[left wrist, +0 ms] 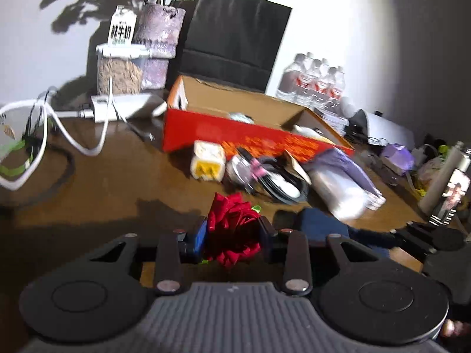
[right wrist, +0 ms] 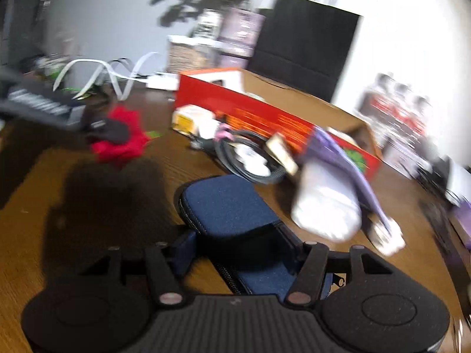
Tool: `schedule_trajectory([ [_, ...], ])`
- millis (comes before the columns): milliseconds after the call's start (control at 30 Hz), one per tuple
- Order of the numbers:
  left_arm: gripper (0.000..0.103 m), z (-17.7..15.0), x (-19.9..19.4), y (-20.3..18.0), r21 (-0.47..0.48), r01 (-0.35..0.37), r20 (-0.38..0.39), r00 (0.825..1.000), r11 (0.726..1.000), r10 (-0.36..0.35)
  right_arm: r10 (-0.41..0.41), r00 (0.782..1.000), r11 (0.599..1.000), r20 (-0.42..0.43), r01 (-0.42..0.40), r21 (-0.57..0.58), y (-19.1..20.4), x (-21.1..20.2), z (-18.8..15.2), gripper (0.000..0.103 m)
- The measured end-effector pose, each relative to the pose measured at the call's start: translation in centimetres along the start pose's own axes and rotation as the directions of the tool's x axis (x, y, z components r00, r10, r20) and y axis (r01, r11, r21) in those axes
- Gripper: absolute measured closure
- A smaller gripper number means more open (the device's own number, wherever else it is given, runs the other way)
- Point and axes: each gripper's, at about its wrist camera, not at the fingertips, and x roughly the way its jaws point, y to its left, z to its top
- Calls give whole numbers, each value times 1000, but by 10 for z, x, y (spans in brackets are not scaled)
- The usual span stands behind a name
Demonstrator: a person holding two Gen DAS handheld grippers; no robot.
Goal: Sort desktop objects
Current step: 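Grasp the red rose with the left gripper while the right grasps the navy case, then lift the rose and navy case and carry both over the box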
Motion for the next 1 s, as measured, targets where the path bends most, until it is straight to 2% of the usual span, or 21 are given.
schedule_trajectory([
  [67, 67, -11, -7, -5, -6, 23, -22, 999, 1000, -23, -41, 999, 999, -26, 42, 34, 2, -12, -7, 45],
  [133, 66, -21, -12, -12, 15, 54, -52, 997, 998, -54, -34, 999, 996, -39, 37, 76, 6, -27, -12, 42],
  [200, 64, -31, -12, -21, 68, 80, -79, 994, 994, -74, 78, 996, 985, 32, -82, 149, -2, -47, -17, 39],
  [233, 62, -36, -11, -26, 100, 84, -92, 993, 991, -75, 129, 989, 974, 70, -140, 180, -9, -54, -18, 33],
  [300, 43, -42, -7, -31, 139, 73, -102, 993, 988, -59, 139, 984, 970, 115, -159, 186, -17, -56, -20, 29],
  [367, 37, -46, -7, -31, 169, 73, -79, 995, 983, -61, 114, 988, 980, 106, -129, 153, -21, -49, -21, 29],
  [400, 29, -47, -8, -31, 176, 74, -70, 996, 982, -62, 119, 988, 981, 96, -132, 144, -26, -41, -22, 29],
  [433, 27, -47, -8, -30, 180, 73, -62, 996, 981, -63, 140, 986, 977, 87, -152, 147, -29, -34, -22, 30],
  [533, 27, -45, -5, -31, 197, 71, -51, 997, 978, -62, 191, 978, 960, 87, -205, 193, -41, -16, -21, 29],
  [633, 29, -43, 3, -32, 192, 39, -48, 998, 981, -31, 204, 975, 945, 86, -219, 244, -43, -6, -19, 31],
  [667, 36, -42, 3, -32, 189, 35, -49, 998, 981, -27, 199, 977, 944, 82, -214, 251, -42, -6, -19, 31],
  [700, 47, -42, 3, -32, 186, 39, -52, 998, 982, -29, 186, 980, 944, 73, -199, 263, -41, -7, -18, 33],
  [767, 54, -43, 0, -31, 183, 51, -56, 998, 982, -41, 139, 990, 939, 40, -144, 313, -43, -9, -16, 35],
  [867, 51, -43, -7, -29, 173, 57, -52, 997, 983, -49, -1, 1000, 918, -17, 7, 396, -40, -18, -17, 35],
  [900, 46, -44, -8, -30, 172, 57, -52, 997, 983, -49, -5, 1000, 911, -20, 13, 411, -41, -21, -18, 34],
  [967, 35, -44, -10, -34, 194, 59, -44, 998, 979, -51, 50, 999, 904, -7, -43, 425, -47, -24, -20, 32],
  [1000, 31, -44, -10, -36, 208, 52, -38, 998, 977, -45, 84, 996, 901, 2, -77, 427, -50, -24, -21, 28],
])
